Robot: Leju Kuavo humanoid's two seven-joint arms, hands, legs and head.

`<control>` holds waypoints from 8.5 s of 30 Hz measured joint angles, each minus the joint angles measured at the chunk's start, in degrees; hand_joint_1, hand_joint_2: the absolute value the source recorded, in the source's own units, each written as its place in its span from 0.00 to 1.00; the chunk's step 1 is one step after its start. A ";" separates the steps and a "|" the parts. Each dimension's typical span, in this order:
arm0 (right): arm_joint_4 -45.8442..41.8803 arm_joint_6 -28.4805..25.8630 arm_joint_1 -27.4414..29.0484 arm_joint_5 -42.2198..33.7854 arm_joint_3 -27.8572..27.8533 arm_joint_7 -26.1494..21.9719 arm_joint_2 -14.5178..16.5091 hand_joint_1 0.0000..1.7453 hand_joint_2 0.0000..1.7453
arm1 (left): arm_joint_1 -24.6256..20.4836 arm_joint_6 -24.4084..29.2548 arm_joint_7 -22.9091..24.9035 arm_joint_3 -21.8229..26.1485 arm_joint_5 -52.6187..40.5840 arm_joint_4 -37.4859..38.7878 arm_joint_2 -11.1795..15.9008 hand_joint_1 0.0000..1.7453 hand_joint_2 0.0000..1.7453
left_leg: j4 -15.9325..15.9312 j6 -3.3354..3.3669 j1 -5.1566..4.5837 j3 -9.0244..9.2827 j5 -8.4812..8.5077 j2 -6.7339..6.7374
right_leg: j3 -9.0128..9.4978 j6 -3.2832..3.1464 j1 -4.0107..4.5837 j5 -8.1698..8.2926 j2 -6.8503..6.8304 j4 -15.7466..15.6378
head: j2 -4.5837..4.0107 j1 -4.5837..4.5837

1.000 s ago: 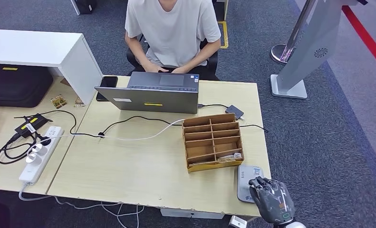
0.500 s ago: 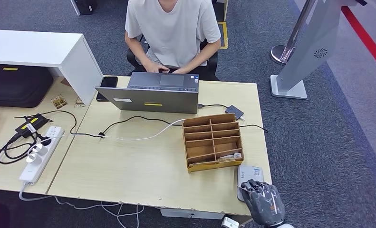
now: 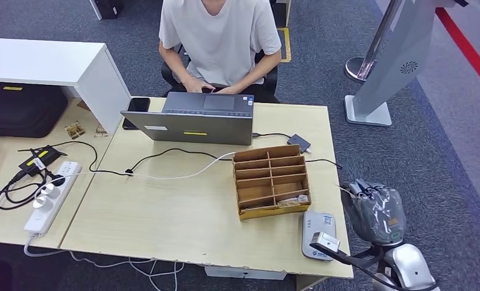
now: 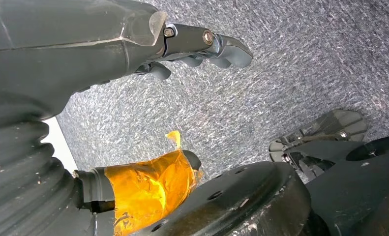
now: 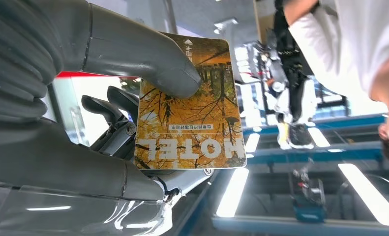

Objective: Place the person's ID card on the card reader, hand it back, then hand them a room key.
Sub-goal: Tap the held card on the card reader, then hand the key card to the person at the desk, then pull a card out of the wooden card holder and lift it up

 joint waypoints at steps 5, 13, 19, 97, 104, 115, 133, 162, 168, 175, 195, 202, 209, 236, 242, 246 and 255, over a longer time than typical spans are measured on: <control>-1.45 -0.45 -0.84 0.41 -0.08 0.66 -1.03 1.00 1.00 | -0.01 -0.02 0.00 0.01 -0.21 0.00 0.01 0.00 1.00 | -0.02 0.00 0.01 -0.03 0.00 0.01 | -0.03 -0.01 0.01 -0.01 0.02 0.01 | 0.00 -0.01; -2.21 5.59 -12.54 -2.72 -0.80 2.64 -4.92 1.00 1.00 | -0.06 -0.42 0.05 0.01 -1.85 0.00 0.30 0.00 1.00 | -0.01 0.01 -0.01 -0.04 0.10 0.05 | -0.05 -0.03 -0.01 0.11 0.10 0.01 | 0.00 -0.01; 8.26 12.84 -29.77 -3.31 0.11 6.00 -5.85 1.00 1.00 | -0.35 -1.18 -0.22 -0.31 -4.92 0.00 0.69 0.00 1.00 | 0.01 -0.02 -0.01 -0.10 0.29 0.08 | -0.12 -0.02 -0.01 0.30 0.13 0.04 | 0.00 -0.02; -9.02 -2.55 8.05 6.38 -1.21 -1.72 -4.14 0.00 1.00 | 0.24 0.61 1.21 3.11 -0.50 0.00 -0.66 0.00 1.00 | -0.06 -0.19 0.07 -0.23 -0.05 -0.27 | -0.18 -0.13 0.07 -0.17 -0.25 0.02 | 0.00 -0.01; -15.03 -2.55 13.54 6.60 -2.94 -1.93 -4.14 0.00 1.00 | 0.17 0.68 1.23 3.74 -0.43 0.00 -0.74 0.00 1.00 | -0.05 -0.17 0.06 -0.17 -0.06 -0.14 | -0.16 -0.15 0.06 -0.15 -0.14 0.02 | 0.00 -0.01; -15.02 -2.31 16.44 4.87 -0.61 -1.41 -4.12 0.00 1.00 | 0.01 0.48 1.29 4.61 -0.86 0.00 -0.75 0.00 1.00 | -0.06 -0.17 0.07 -0.14 -0.06 -0.09 | -0.13 -0.16 0.07 -0.15 -0.11 0.02 | 0.00 -0.01; 3.74 11.41 1.41 -1.30 13.68 -1.35 -2.20 0.00 1.00 | -0.31 -0.69 1.27 4.64 -3.80 0.00 -0.62 0.00 1.00 | -0.05 -0.18 0.07 -0.08 -0.02 -0.02 | -0.10 -0.18 0.07 -0.11 -0.02 0.05 | 0.00 -0.02; 20.69 11.50 -10.99 -4.86 22.65 -1.39 10.50 0.00 1.00 | -0.69 -1.78 1.27 4.53 -5.60 0.00 -0.15 0.00 1.00 | -0.05 -0.25 0.07 -0.08 0.03 -0.03 | -0.11 -0.19 0.07 -0.12 -0.01 0.10 | 0.00 0.00; 22.04 11.33 -11.41 -4.90 23.00 -1.38 11.22 0.00 1.00 | -0.69 -1.79 1.27 4.53 -5.61 0.00 -0.11 0.00 1.00 | -0.05 -0.25 0.07 -0.09 0.03 -0.03 | -0.11 -0.18 0.06 -0.11 -0.01 0.10 | 0.00 0.00; 23.35 9.47 -12.32 -5.67 23.74 -0.40 12.01 0.00 1.00 | -0.70 -1.79 1.27 4.53 -5.79 0.00 -0.11 0.00 1.00 | -0.05 -0.25 0.07 -0.08 0.03 -0.02 | -0.11 -0.19 0.07 -0.11 -0.01 0.10 | 0.00 0.00; 21.20 -1.65 -12.89 18.82 22.45 13.48 11.43 0.00 1.00 | -0.67 -1.01 2.27 4.53 -5.63 0.00 -0.17 0.00 1.00 | -0.05 -0.25 0.07 -0.07 0.03 -0.01 | -0.13 -0.18 0.06 -0.11 0.00 0.10 | 0.00 0.00; 20.72 -1.48 -12.54 18.91 21.81 13.60 11.17 0.00 1.00 | -0.67 -1.01 2.52 4.54 -5.68 0.00 -0.17 0.00 1.00 | -0.05 -0.25 0.07 -0.07 0.03 -0.01 | -0.13 -0.19 0.07 -0.11 0.00 0.10 | 0.00 0.00; 20.70 -0.90 -12.06 18.00 21.29 13.28 10.90 0.00 1.00 | -0.67 -1.01 2.88 4.54 -5.68 0.00 -0.17 0.00 1.00 | -0.05 -0.25 0.07 -0.08 0.03 -0.01 | -0.13 -0.19 0.06 -0.11 0.00 0.10 | 0.00 0.00; 26.25 -2.09 -8.73 15.95 16.80 12.08 9.89 0.00 1.00 | -0.66 -1.03 2.99 4.55 -6.01 0.00 -0.17 0.00 1.00 | -0.05 -0.25 0.07 -0.08 0.03 -0.01 | -0.13 -0.18 0.06 -0.11 0.00 0.10 | 0.00 0.01; 26.57 -2.08 -8.73 15.89 16.65 11.68 9.94 0.00 1.00 | -0.66 -1.02 2.99 4.55 -6.14 0.00 -0.17 0.00 1.00 | -0.05 -0.25 0.07 -0.08 0.03 -0.02 | -0.13 -0.19 0.06 -0.12 0.00 0.10 | 0.00 0.00; 26.77 -2.07 -8.81 15.87 16.63 11.55 10.17 0.00 1.00 | -0.67 -1.03 2.99 4.54 -6.25 0.00 -0.17 0.00 1.00 | -0.05 -0.25 0.07 -0.09 0.03 -0.02 | -0.13 -0.19 0.06 -0.12 0.00 0.10 | 0.00 0.01; 27.39 -1.97 -10.66 15.23 16.64 11.34 11.47 0.00 1.00 | -0.70 -1.09 3.08 4.54 -6.69 0.00 -0.17 0.00 1.00 | -0.05 -0.25 0.07 -0.09 0.03 -0.02 | -0.12 -0.18 0.06 -0.11 0.00 0.10 | 0.00 0.00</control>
